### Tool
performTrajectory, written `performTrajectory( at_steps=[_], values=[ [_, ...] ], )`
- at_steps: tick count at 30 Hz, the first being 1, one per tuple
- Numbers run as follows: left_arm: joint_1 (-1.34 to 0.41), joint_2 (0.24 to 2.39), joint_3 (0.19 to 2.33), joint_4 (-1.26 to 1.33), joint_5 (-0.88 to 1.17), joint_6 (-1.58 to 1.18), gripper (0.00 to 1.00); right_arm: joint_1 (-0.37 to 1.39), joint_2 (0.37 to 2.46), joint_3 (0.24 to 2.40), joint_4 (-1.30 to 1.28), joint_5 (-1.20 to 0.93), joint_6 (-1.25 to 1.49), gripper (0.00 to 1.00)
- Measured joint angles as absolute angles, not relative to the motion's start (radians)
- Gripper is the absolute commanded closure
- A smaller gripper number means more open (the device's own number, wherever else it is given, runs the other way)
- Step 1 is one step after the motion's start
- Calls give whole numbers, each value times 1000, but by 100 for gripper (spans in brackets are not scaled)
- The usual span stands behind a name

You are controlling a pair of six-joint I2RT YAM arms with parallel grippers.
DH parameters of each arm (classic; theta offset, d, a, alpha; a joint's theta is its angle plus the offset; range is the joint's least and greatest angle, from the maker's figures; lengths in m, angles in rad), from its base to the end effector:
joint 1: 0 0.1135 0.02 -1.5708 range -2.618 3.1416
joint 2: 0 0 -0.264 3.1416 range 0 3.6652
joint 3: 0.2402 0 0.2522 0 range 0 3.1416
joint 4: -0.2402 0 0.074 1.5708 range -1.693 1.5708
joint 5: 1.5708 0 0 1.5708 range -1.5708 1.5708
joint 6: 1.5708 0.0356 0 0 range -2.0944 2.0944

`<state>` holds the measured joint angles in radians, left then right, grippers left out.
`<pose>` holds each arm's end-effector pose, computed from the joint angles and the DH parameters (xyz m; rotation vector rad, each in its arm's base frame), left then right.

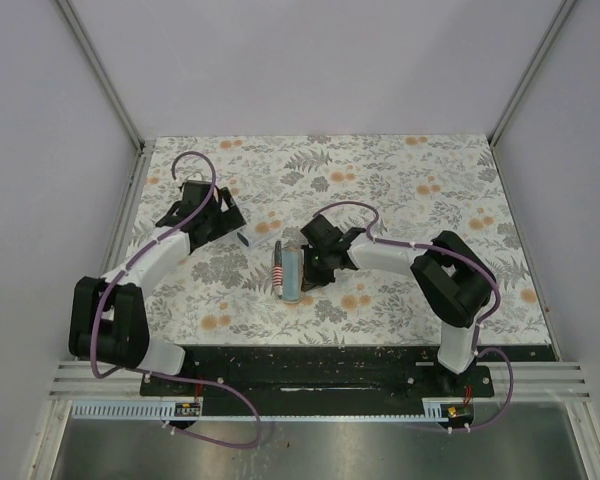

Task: Organize the sunglasses

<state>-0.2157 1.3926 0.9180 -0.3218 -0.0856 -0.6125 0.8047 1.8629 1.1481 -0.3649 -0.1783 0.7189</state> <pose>0.2889 -0.0602 0.2365 -0.5106 2.3284 -0.2976 0.2532 0.2723 0.1549 -0.1847 2.8250 0.6726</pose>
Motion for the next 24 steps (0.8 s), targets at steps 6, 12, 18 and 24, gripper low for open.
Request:
performTrajectory(
  at_steps=[6, 12, 18, 24],
  values=[
    [-202, 1630, 1052, -324, -122, -653, 7, 831, 1869, 1160, -360, -178, 741, 92],
    [-204, 1823, 1178, -369, -167, -699, 18, 852, 1870, 1161, -350, -179, 761, 92],
    [-204, 1868, 1232, -394, -212, -713, 44, 873, 1872, 1161, -326, -183, 775, 92],
    [-204, 1886, 1242, -388, -212, -717, 48, 898, 1917, 1198, -318, -189, 784, 91]
  ],
)
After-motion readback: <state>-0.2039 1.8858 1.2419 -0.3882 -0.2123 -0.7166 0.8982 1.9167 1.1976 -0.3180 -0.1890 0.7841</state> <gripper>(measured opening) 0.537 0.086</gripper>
